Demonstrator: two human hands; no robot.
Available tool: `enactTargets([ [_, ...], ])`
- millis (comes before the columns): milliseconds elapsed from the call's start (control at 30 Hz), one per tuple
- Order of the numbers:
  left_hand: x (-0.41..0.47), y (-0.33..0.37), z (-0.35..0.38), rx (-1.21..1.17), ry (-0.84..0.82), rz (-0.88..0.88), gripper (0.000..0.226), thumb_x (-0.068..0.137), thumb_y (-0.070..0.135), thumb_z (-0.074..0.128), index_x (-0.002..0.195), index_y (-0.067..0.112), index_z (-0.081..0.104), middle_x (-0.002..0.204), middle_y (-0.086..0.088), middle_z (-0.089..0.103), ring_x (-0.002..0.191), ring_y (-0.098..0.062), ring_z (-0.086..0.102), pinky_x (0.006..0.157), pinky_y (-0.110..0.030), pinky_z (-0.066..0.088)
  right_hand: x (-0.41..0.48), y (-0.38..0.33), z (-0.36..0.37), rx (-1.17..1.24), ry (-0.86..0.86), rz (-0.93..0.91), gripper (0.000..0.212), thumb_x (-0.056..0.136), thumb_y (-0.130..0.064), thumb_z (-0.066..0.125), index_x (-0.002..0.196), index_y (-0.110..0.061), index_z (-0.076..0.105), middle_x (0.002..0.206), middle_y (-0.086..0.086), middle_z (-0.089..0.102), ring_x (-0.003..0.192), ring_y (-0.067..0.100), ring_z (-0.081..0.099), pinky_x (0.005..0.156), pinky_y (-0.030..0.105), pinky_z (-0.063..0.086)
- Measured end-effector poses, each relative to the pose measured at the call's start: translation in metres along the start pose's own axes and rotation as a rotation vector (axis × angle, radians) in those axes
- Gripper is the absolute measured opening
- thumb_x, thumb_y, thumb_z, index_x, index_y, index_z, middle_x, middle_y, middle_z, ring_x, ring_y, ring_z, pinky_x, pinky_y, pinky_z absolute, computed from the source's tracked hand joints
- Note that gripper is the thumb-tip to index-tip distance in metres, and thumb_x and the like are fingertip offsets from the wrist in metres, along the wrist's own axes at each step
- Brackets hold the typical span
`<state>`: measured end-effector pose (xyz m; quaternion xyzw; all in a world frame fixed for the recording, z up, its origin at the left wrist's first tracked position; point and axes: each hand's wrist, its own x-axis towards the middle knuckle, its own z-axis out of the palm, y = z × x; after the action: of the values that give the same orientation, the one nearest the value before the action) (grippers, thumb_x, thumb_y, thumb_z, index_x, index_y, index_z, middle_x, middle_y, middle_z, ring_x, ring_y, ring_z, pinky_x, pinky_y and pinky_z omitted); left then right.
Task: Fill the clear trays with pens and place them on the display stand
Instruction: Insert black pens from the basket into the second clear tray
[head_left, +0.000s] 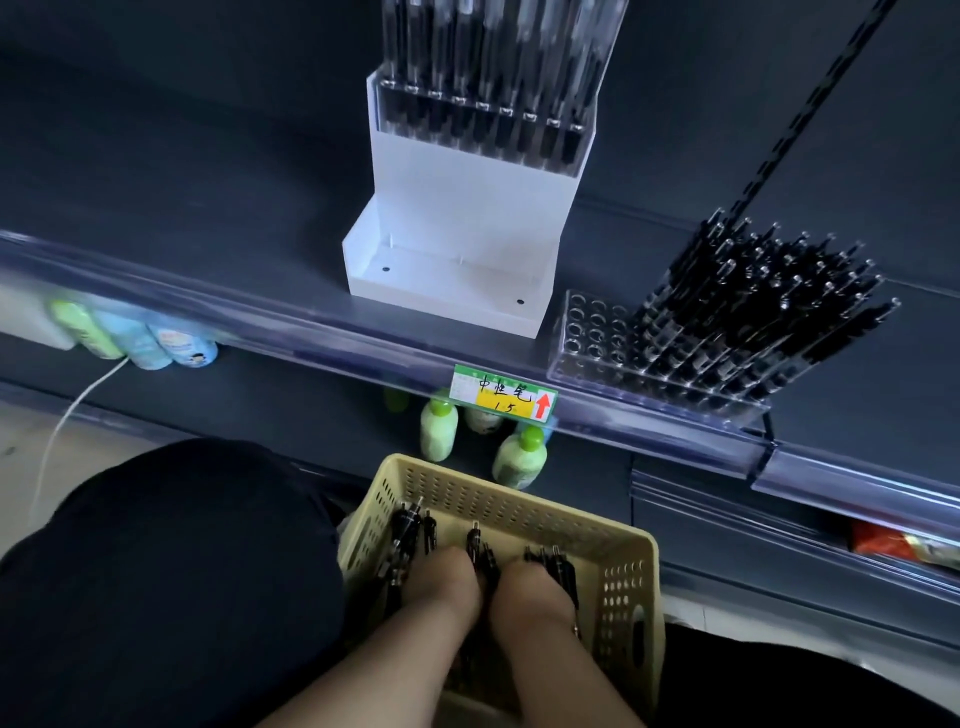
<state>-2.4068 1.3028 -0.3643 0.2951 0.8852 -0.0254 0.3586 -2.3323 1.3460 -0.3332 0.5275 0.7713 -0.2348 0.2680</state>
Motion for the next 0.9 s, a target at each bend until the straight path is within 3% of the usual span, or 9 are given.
enactTargets([
  [200,-0.012,-0.007,-0.009,-0.299,0.038,0.083,0.026,0.089,0.031,0.055,0.106,0.012,0.061,0.111,-0.01,0.065,0.107,-0.029,0.059,0.086,-0.029,0.045,-0.013,0.001,-0.005,0.124,0.03,-0.048,0.035,0.093,-0.028,0.042,0.124,-0.011,0.046,0.124,0.007,0.057,0.114,0.026,0.055,0.09,0.034,0.045],
  [367,-0.034,-0.009,-0.026,-0.511,0.167,0.203,0.015,0.087,0.026,0.058,0.099,0.016,0.058,0.102,-0.003,0.068,0.099,-0.023,0.062,0.071,-0.02,0.037,-0.04,0.0,-0.017,0.317,0.191,-0.137,0.019,0.092,-0.026,0.042,0.107,-0.015,0.04,0.101,0.01,0.064,0.092,0.029,0.061,0.077,0.035,0.048],
  [567,-0.068,-0.015,-0.046,-0.642,0.309,0.37,0.009,0.085,0.026,0.062,0.084,0.024,0.053,0.083,0.008,0.064,0.089,-0.02,0.063,0.065,-0.021,0.035,-0.078,0.006,-0.033,0.441,0.391,-0.219,0.022,0.089,-0.029,0.049,0.106,-0.017,0.042,0.098,0.009,0.065,0.09,0.031,0.063,0.076,0.036,0.051],
  [700,-0.083,-0.02,-0.058,-0.664,0.428,0.428,0.012,0.084,0.028,0.065,0.094,0.021,0.063,0.088,0.006,0.068,0.089,-0.016,0.064,0.065,-0.019,0.036,-0.099,0.012,-0.047,0.647,0.478,-0.235,0.015,0.087,-0.025,0.054,0.096,-0.019,0.043,0.09,0.006,0.066,0.081,0.026,0.064,0.074,0.039,0.053],
  [833,-0.102,-0.019,-0.085,-0.744,0.538,0.516,0.018,0.083,0.026,0.067,0.099,0.02,0.062,0.081,0.014,0.06,0.084,-0.011,0.061,0.064,-0.014,0.035,-0.115,0.016,-0.067,0.754,0.653,-0.283,0.016,0.085,-0.023,0.057,0.095,-0.024,0.044,0.077,-0.009,0.062,0.065,0.003,0.057,0.054,0.011,0.042],
  [900,-0.113,-0.019,-0.103,-0.802,0.555,0.582,0.024,0.083,0.025,0.068,0.105,0.026,0.058,0.082,0.02,0.059,0.079,-0.001,0.059,0.061,-0.005,0.036,-0.124,0.016,-0.08,0.868,0.731,-0.313,0.024,0.085,-0.02,0.059,0.104,-0.025,0.044,0.077,-0.012,0.06,0.067,0.0,0.056,0.058,0.013,0.043],
])
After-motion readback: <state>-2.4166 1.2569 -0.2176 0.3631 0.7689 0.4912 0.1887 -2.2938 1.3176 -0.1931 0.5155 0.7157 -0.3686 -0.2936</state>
